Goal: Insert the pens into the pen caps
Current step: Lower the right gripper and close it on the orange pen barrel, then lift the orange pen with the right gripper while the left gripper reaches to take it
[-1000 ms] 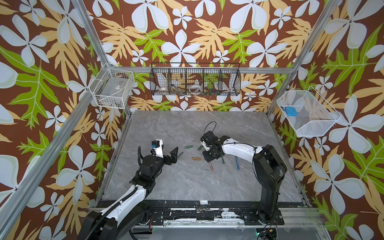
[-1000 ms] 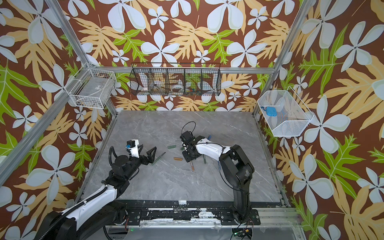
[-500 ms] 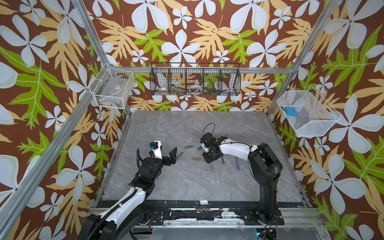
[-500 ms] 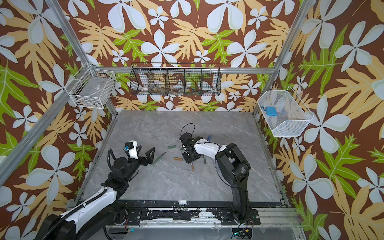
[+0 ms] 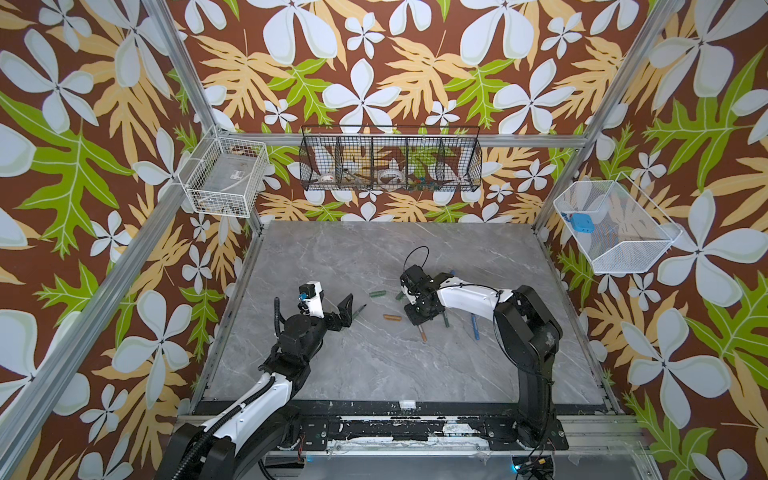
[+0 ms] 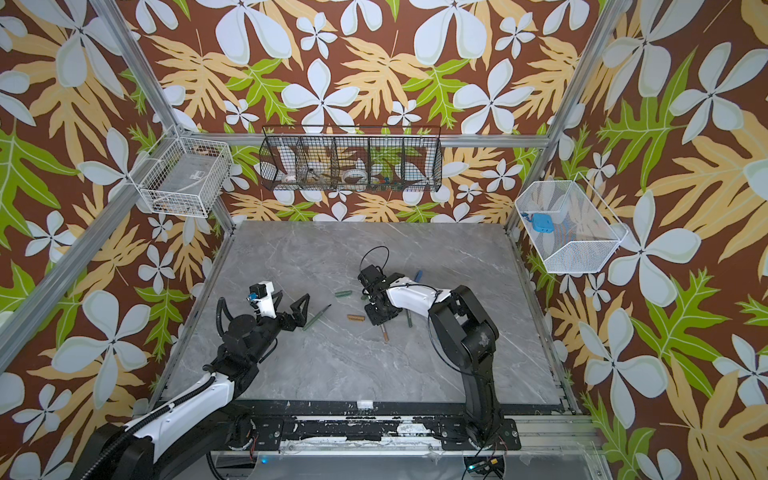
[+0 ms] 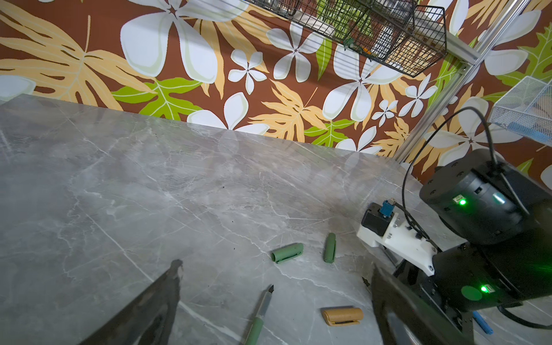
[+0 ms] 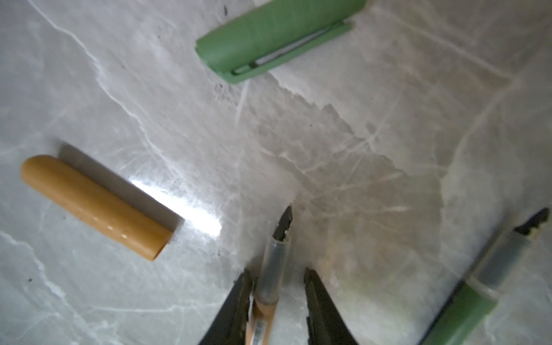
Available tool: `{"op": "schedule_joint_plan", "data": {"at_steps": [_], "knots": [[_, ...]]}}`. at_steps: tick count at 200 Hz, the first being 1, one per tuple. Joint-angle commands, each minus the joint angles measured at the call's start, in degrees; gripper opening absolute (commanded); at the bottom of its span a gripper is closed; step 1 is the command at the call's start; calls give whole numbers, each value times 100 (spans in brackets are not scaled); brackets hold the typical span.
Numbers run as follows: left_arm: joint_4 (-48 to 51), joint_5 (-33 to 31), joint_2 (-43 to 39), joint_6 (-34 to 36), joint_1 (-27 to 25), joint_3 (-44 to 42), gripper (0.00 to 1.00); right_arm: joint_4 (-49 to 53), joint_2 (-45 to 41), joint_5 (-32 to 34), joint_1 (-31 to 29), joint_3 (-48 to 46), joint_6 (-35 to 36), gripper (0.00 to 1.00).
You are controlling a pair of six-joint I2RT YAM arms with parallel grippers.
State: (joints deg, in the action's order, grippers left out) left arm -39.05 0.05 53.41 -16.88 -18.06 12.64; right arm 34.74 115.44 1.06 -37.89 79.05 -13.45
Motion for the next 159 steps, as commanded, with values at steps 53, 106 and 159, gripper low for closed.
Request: {"op": "schedule_joint_plan", "data": {"at_steps": [53, 106, 159], "knots": [[31, 106, -208, -242, 4, 84, 100, 19, -5, 75, -8, 8, 12, 6], [-397, 259, -17, -389, -4, -61, 100, -131, -262, 17, -8, -60, 18, 0], [-324, 770, 487, -592, 4, 261, 100, -1226, -1279, 37, -8, -766, 10, 0]]}}
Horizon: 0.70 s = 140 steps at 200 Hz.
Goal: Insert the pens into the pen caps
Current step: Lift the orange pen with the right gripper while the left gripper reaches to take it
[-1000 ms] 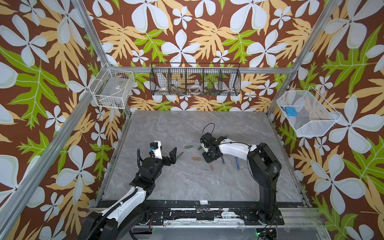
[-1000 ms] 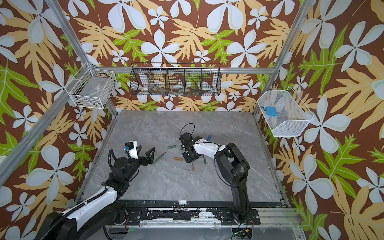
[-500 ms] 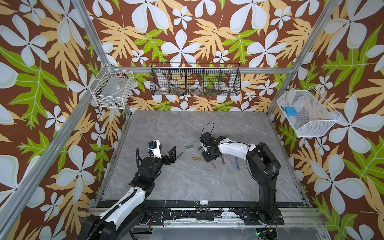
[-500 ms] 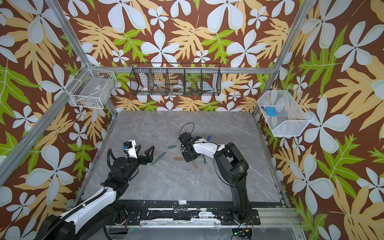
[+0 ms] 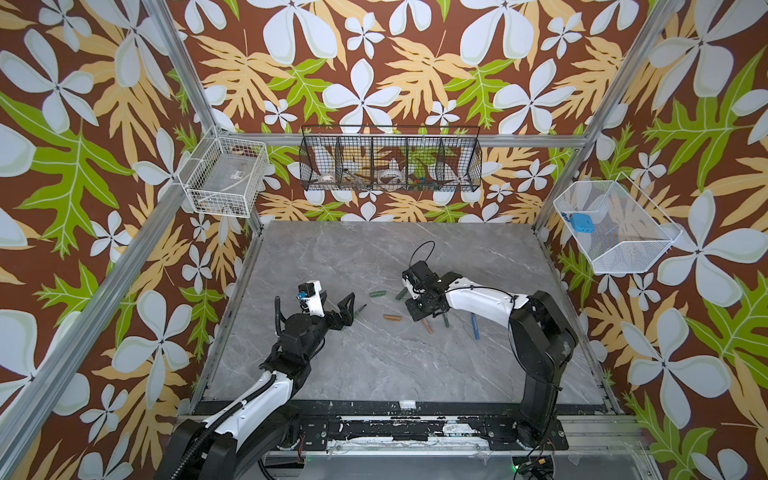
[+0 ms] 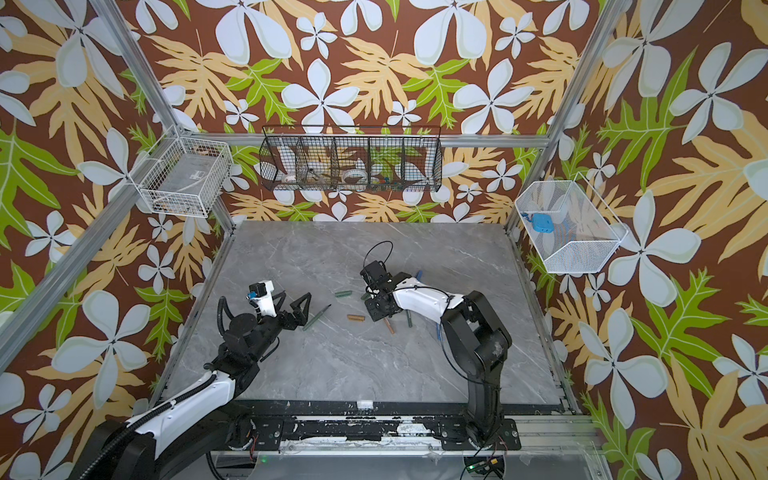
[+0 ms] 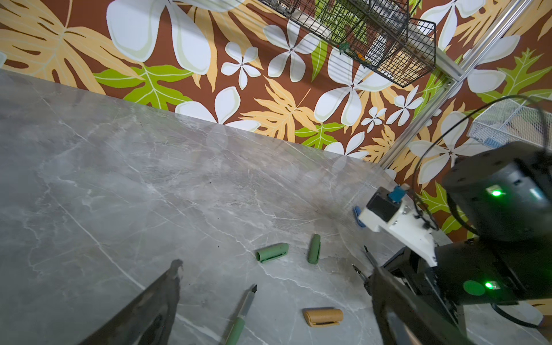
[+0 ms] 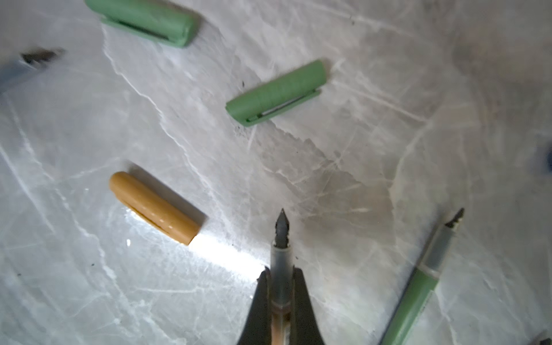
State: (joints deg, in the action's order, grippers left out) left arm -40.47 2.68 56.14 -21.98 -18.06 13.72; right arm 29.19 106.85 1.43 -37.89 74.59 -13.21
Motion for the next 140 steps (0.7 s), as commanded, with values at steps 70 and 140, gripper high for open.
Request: {"op": "schedule_joint_plan", "data": {"at_steps": [70, 140], "knots": [[-828, 2146, 320, -226, -2, 73, 100, -3298, -2327, -1216, 20, -2092, -120, 0], [-2298, 3799, 1308, -998, -1, 142, 100, -6599, -3138, -2421, 131, -3761, -1171, 0]]}}
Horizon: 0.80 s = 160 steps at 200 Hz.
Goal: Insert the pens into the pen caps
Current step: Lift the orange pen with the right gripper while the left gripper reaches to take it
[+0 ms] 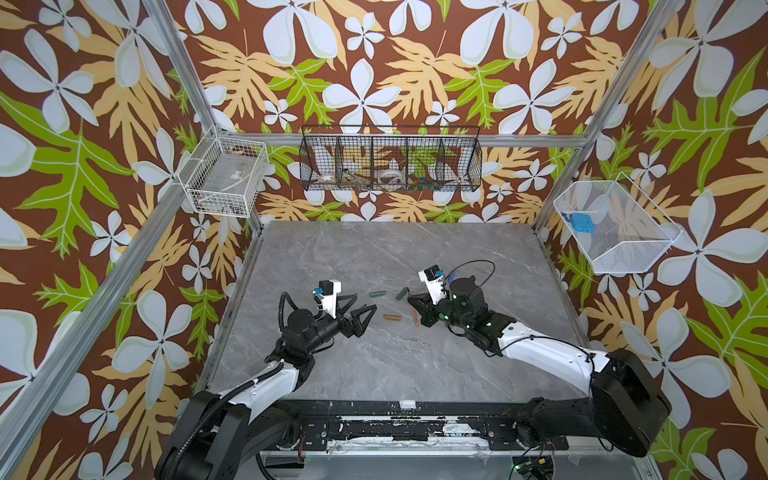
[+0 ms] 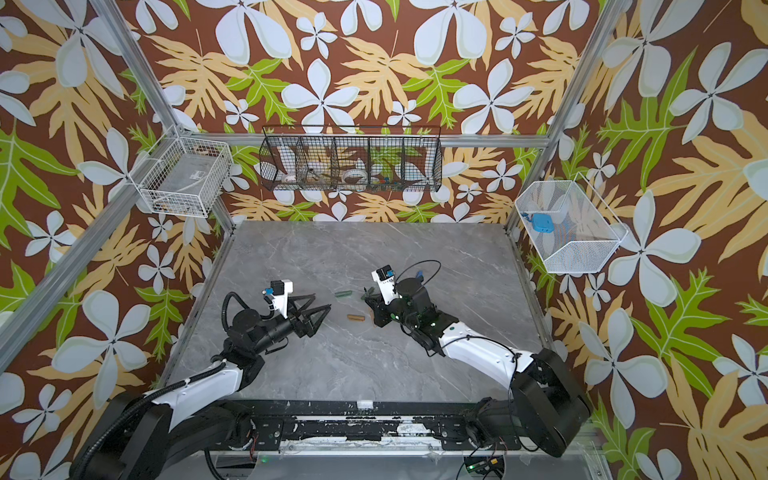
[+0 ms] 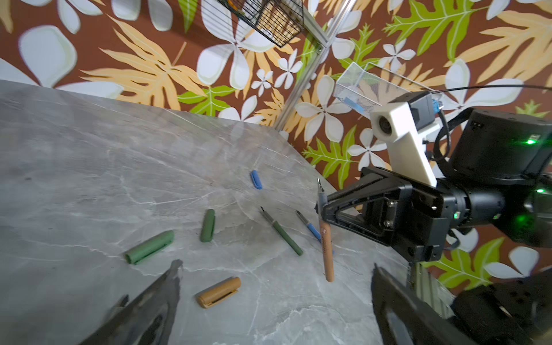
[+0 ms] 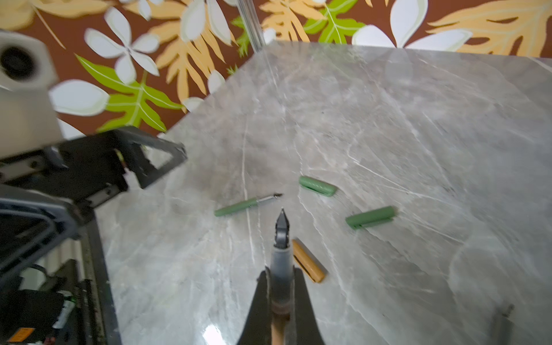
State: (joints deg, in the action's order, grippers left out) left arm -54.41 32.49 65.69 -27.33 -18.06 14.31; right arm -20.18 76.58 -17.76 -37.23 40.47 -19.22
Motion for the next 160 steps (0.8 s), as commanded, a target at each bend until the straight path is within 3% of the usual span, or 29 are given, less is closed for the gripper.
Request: {"op": "schedule_joint_plan", "data": {"at_steps": [1, 42, 74, 113, 126, 134, 160], "knots": [[-935, 845, 377, -478, -2, 82, 100, -1711, -118, -514, 71, -374, -598, 0], [-2777, 1875, 1511, -1616, -8, 203, 99, -3001, -91, -821, 111, -787, -1170, 0], [-4905, 2362, 2558, -2924, -39, 304, 94, -3619, 161, -964, 112, -846, -1531, 0], [-4934, 2279, 2730, -2876, -147, 378, 87, -3926, 582, -1268, 111, -716, -1747, 0], [-4561, 2122, 2515, -2581, -147, 315, 86, -3838, 686, -1324, 107, -639, -1694, 0], [-3809, 1929, 2274, -2168, -145, 333, 84, -3768, 708, -1327, 102, -598, -1652, 0], [100, 525, 1005, 92, -311, 634, 84, -3029, 701, -1254, 77, -277, -1255, 0]]}}
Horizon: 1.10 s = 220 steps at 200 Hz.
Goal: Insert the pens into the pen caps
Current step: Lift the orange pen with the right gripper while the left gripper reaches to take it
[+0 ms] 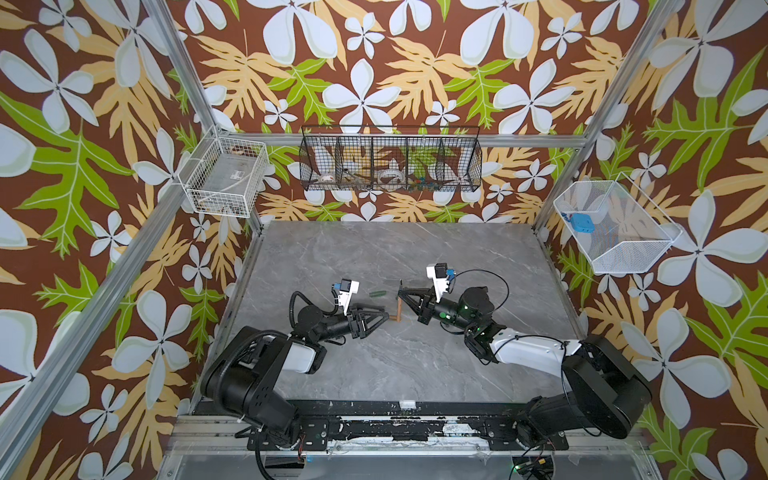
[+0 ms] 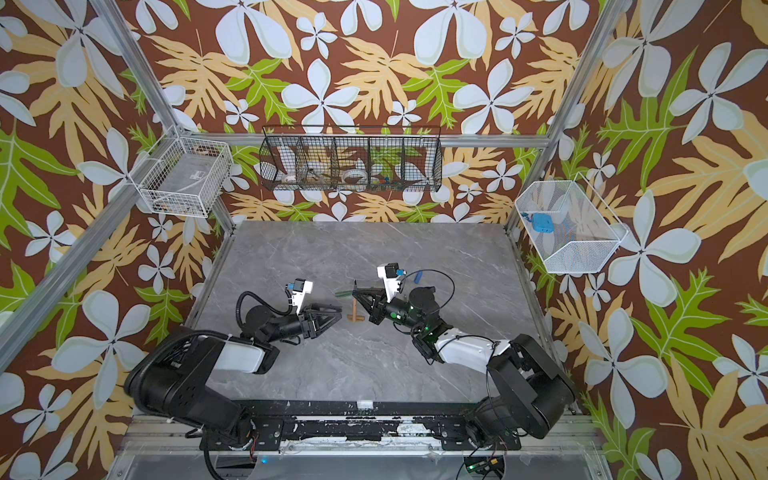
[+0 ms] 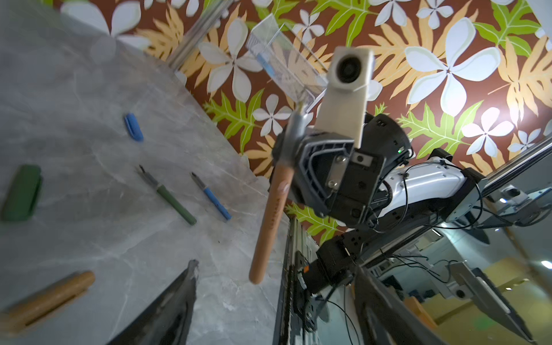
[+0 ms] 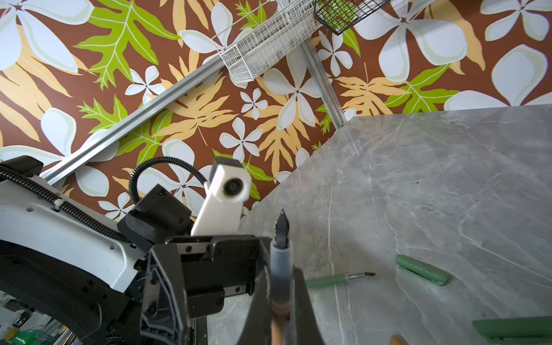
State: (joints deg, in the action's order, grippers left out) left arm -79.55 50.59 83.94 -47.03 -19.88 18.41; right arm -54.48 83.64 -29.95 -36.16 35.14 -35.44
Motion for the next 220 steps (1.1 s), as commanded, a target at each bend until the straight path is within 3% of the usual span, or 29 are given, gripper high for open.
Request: {"op": "schedule_joint_plan", "data": {"at_steps": [1, 10, 21, 46, 78, 99, 145, 220], "knots": [[2713, -1353, -863, 2116, -147, 232, 84, 419, -1, -31, -31, 265, 378, 0], [3286, -1666, -1214, 2459, -186, 272, 86, 470, -4, -36, -31, 311, 407, 0], [3215, -1709, -1410, 2385, -187, 200, 90, 464, 19, -81, -37, 359, 417, 0], [3282, -1352, -1228, 2329, -184, 335, 91, 429, 116, -325, -56, 531, 379, 0], [1893, -463, -722, 1529, -184, 214, 89, 453, 74, -518, -93, 636, 347, 0], [1388, -232, -532, 1258, -189, 187, 88, 469, 62, -573, -129, 596, 334, 0], [1453, -247, -558, 1307, -189, 189, 83, 465, 109, -447, -270, 538, 353, 0], [1538, -151, -584, 1320, -197, 228, 66, -232, 554, -370, -451, 659, 122, 0]]}}
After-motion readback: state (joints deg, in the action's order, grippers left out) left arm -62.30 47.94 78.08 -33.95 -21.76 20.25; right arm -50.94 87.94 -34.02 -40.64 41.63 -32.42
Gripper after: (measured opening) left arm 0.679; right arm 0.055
